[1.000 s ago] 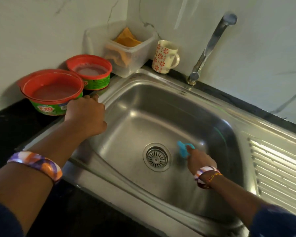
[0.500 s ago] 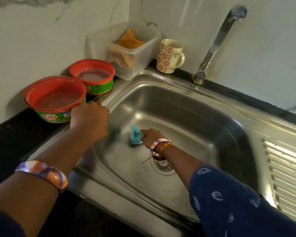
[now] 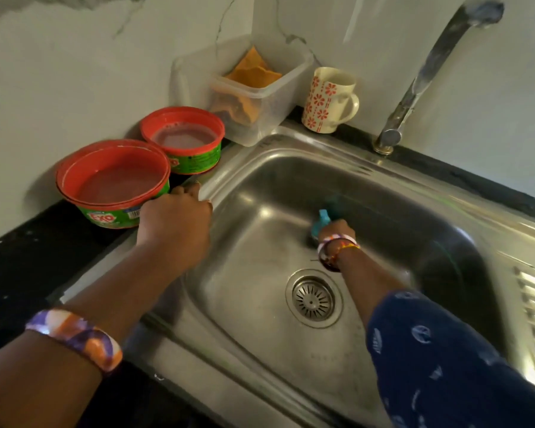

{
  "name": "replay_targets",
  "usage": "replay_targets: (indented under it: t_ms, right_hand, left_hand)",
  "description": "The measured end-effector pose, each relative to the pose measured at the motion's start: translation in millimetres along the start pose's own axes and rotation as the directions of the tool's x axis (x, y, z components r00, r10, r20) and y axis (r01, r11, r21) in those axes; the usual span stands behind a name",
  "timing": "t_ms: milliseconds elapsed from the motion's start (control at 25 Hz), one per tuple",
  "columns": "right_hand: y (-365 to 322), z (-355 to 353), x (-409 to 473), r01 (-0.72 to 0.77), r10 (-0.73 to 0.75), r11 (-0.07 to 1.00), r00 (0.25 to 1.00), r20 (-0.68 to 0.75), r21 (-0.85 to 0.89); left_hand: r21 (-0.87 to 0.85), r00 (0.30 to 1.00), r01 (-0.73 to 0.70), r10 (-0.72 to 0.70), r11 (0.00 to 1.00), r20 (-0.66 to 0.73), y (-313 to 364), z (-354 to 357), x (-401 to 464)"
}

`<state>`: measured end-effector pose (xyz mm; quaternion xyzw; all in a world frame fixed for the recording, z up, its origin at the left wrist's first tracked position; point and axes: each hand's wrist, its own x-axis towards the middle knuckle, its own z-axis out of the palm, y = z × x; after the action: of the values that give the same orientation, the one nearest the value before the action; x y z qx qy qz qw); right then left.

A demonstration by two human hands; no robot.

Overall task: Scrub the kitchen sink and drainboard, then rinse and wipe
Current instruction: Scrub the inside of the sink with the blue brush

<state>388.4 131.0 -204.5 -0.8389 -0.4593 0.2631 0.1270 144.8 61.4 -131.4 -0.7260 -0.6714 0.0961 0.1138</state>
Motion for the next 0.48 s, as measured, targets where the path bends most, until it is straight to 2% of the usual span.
replay_targets:
  t_ms: [120,160,200,280,360,400,480]
  right_hand:
    - [-64.4,46.2,-14.2,0.321,-0.317,0.947,0.934,0.162,0.000]
    - [-66.8,46.9,-16.3,0.378,-0.365,0.925,0.913,0.183,-0.042]
    - [-56.6,38.7,-11.5,0.371,-0.352,0.923,0.920,0.172,-0.098]
    - [-12.0,3.7,-2.1,0.215,-0.205,0.943,0.976,0.068,-0.255]
    - [44.1,-37.8,-1.5,0.009,-0.030,0.922,0.998,-0.049,-0.386]
    - [66.9,-54.8,-6.0,-0.066,0.041,0.911,0.997,-0.070,-0.406]
    - [86.4,-69.1,-10.8,-0.166,0.139,0.929,0.985,-0.103,-0.331]
  left_hand:
    - [0.023,1.000,-0.004,0.004,1.000,-0.018,1.7,0.3,1.3]
    - [0.025,1.000,-0.005,0.005,1.000,-0.014,1.8,-1.2,0.4]
    - [0.021,1.000,-0.008,0.008,1.000,-0.009,2.2,-3.1,-1.0]
    - [0.013,1.000,-0.004,0.004,1.000,0.000,3.1,-6.9,-3.2]
    - [0.003,1.000,-0.004,0.004,1.000,0.000,2.7,-8.3,-3.4]
    - [-0.010,1.000,0.000,0.000,1.000,0.000,2.2,-7.9,-3.2]
    - [-0.032,1.000,0.001,-0.001,0.999,0.003,2.9,-6.4,-1.7]
